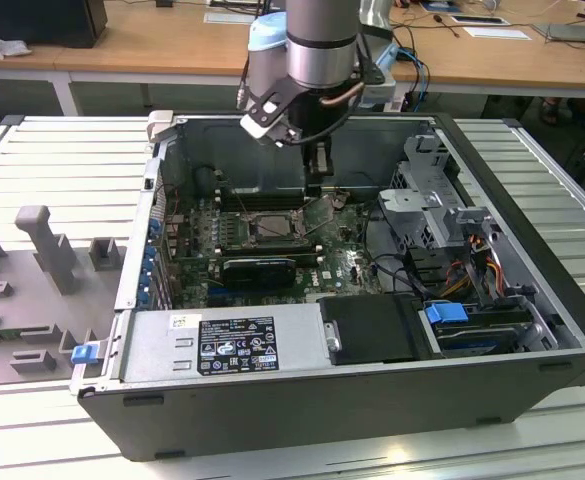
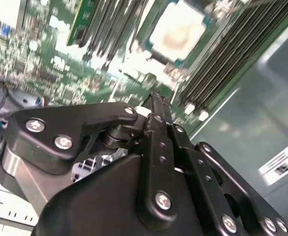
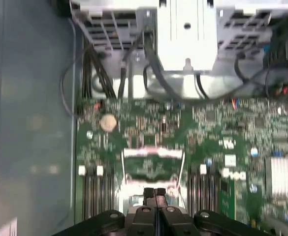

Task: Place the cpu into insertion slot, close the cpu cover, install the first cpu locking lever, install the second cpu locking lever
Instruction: 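Close the cpu cover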

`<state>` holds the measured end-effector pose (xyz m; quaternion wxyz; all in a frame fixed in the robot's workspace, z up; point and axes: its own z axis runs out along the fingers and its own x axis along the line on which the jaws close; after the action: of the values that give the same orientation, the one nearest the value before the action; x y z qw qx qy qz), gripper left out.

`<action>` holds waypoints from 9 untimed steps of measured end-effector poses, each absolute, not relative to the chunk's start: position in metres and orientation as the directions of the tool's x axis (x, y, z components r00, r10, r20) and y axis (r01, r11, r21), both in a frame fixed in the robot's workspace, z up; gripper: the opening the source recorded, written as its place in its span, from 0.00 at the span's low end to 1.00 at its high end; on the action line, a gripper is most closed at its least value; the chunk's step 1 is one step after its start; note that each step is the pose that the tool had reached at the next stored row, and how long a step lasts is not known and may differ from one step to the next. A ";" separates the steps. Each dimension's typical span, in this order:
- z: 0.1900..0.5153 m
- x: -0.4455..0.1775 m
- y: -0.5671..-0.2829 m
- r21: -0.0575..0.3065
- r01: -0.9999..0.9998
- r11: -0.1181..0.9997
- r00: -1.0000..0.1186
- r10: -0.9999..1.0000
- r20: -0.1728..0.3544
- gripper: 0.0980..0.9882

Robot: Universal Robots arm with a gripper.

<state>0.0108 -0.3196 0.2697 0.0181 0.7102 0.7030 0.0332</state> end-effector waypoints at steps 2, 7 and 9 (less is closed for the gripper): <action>0.267 0.016 -0.320 0.072 0.997 -0.011 0.009 1.000 0.022 0.01; 0.260 0.023 -0.320 0.072 0.997 -0.011 0.009 1.000 0.020 0.01; 0.260 0.028 -0.320 0.071 0.997 -0.011 0.009 1.000 0.020 0.01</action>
<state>0.0279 -0.3196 0.2600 0.0181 0.7102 0.7031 0.0324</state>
